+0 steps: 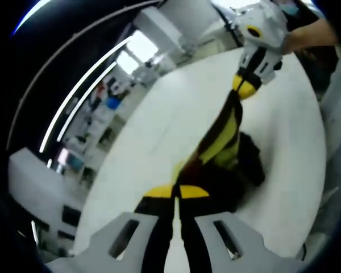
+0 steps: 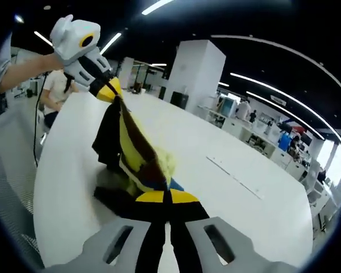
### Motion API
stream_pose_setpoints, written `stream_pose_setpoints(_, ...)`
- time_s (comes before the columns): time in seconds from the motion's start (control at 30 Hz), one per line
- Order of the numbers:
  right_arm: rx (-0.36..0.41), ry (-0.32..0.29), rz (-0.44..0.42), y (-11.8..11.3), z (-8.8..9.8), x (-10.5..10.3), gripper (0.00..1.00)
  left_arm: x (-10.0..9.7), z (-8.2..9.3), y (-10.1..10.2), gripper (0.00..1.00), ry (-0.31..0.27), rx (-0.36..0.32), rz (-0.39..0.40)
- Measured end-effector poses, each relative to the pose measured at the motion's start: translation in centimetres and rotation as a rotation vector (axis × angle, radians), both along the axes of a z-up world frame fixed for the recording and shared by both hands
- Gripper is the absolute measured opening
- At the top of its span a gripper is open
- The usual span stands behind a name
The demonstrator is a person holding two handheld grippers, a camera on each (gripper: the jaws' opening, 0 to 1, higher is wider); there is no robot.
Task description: Fold the garment on the visible template until the final outline fits inside the template.
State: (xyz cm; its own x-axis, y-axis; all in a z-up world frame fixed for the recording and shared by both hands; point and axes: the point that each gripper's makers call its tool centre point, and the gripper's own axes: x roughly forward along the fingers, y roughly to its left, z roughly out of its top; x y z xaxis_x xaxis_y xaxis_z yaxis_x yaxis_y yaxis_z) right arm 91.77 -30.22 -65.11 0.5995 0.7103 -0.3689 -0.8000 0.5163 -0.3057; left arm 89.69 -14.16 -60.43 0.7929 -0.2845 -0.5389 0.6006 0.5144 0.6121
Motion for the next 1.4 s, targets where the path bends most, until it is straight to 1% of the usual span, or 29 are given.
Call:
stream_pose_setpoints(0.03,0.000,0.001,0.000,0.0,0.1,0.0,0.01,-0.1,0.1,0.1,0.00,-0.001,-0.004,0.001)
stream_pose_setpoints(0.1,-0.001,0.024,-0.009,0.2,0.4,-0.1,0.01,-0.2,0.4,0.3,0.00,-0.006,-0.019,0.007)
stream_pose_setpoints(0.23,0.014,0.037,-0.026,0.4,1.2,-0.4,0.01,-0.6,0.8,0.8,0.00,-0.003,-0.046,0.015)
stream_pose_setpoints(0.33,0.040,0.057,-0.042,0.7,1.9,-0.6,0.01,-0.9,1.3,1.0,0.00,-0.007,-0.072,0.021)
stream_pose_setpoints(0.43,0.052,0.074,-0.059,0.7,2.4,-0.6,0.01,-1.0,1.8,1.4,0.00,-0.001,-0.113,0.024)
stream_pose_setpoints(0.5,0.073,0.092,-0.075,0.8,3.0,-0.6,0.01,-1.0,2.1,1.6,0.00,0.001,-0.123,0.029)
stream_pose_setpoints(0.53,0.074,0.090,-0.077,0.9,3.2,-0.6,0.01,-1.0,2.2,1.6,0.00,0.000,-0.125,0.029)
stream_pose_setpoints(0.6,0.080,0.082,-0.087,1.0,4.0,-0.6,0.01,-1.0,2.8,1.6,0.00,-0.006,-0.154,0.031)
stream_pose_setpoints(0.67,0.089,0.078,-0.095,1.1,4.8,-0.6,0.01,-1.0,3.2,1.8,0.00,0.001,-0.179,0.042)
stream_pose_setpoints(0.77,0.109,0.063,-0.093,1.3,6.2,-0.7,0.01,-0.9,3.9,2.0,0.00,-0.006,-0.204,0.048)
stream_pose_setpoints(0.83,0.137,0.067,-0.082,1.7,7.1,-0.9,0.01,-0.8,4.2,2.3,0.00,-0.012,-0.200,0.050)
stream_pose_setpoints(0.9,0.139,0.064,-0.085,1.8,7.6,-0.9,0.01,-0.7,4.4,2.6,0.00,-0.006,-0.212,0.054)
stream_pose_setpoints(0.97,0.133,0.054,-0.088,1.9,7.9,-0.9,0.01,-0.8,4.9,2.6,0.00,-0.002,-0.251,0.053)
stream_pose_setpoints(1.03,0.138,0.049,-0.090,2.0,8.4,-0.9,0.01,-0.8,5.2,2.8,0.00,-0.002,-0.264,0.055)
stream_pose_setpoints(1.1,0.157,0.052,-0.084,2.2,9.0,-1.1,0.01,-0.9,5.7,3.0,0.00,-0.006,-0.270,0.052)
stream_pose_setpoints(1.17,0.199,0.067,-0.078,2.5,9.7,-1.3,0.01,-0.9,6.1,3.3,0.00,-0.003,-0.285,0.058)
stream_pose_setpoints(1.2,0.207,0.066,-0.080,2.5,10.0,-1.3,0.01,-0.9,6.2,3.4,0.00,-0.004,-0.293,0.059)
stream_pose_setpoints(1.3,0.217,0.047,-0.083,2.6,11.2,-1.3,0.01,-1.1,7.0,3.5,0.00,-0.008,-0.331,0.065)
stream_pose_setpoints(1.4,0.212,0.025,-0.079,2.7,12.2,-1.5,0.01,-1.3,7.9,3.5,0.00,-0.023,-0.333,0.060)
